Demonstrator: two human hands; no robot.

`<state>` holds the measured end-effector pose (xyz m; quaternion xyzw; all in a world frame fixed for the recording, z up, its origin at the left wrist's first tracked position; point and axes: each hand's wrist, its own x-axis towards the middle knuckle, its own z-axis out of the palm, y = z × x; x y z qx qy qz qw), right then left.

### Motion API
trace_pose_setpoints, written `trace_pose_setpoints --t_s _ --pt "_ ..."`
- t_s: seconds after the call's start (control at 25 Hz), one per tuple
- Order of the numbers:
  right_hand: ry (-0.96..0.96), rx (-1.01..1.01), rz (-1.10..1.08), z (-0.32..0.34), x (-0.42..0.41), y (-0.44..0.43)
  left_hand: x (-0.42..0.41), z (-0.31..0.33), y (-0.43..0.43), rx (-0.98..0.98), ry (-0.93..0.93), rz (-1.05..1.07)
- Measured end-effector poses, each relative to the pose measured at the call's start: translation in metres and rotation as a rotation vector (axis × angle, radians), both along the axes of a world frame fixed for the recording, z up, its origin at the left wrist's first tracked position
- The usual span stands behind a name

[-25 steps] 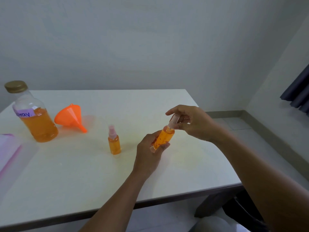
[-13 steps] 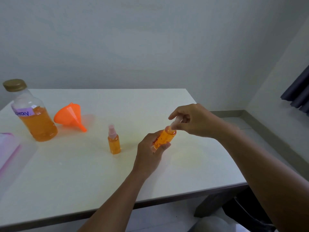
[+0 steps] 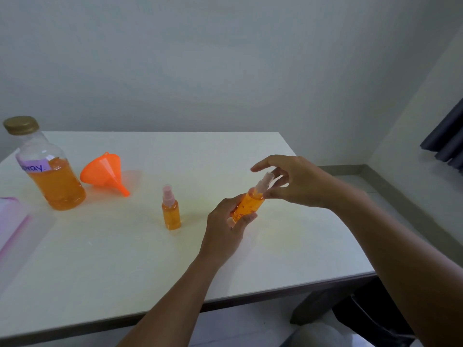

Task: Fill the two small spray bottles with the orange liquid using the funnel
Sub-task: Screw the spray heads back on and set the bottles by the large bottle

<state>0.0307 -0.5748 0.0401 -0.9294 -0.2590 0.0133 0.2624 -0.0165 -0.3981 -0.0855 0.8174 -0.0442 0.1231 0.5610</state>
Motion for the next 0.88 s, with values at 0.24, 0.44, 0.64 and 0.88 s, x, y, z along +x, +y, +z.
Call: trace_pose_setpoints --t_s 0.24,0.44,0.64,0.88 --pt "-0.086 -0.071 -0.172 -0.005 0.001 0.008 0.0 -0.001 -0.001 0.027 0.008 -0.009" --pt "0.009 0.02 -0.013 -0.004 0.0 -0.002 0.001 -0.001 0.0 0.02 0.011 -0.015" --pt "-0.036 -0.038 -0.071 -0.012 0.001 0.001 0.003 -0.006 0.001 0.058 -0.012 -0.057" --pt "-0.002 0.086 -0.139 -0.017 0.0 0.004 0.002 -0.004 0.0 0.026 -0.034 -0.025"
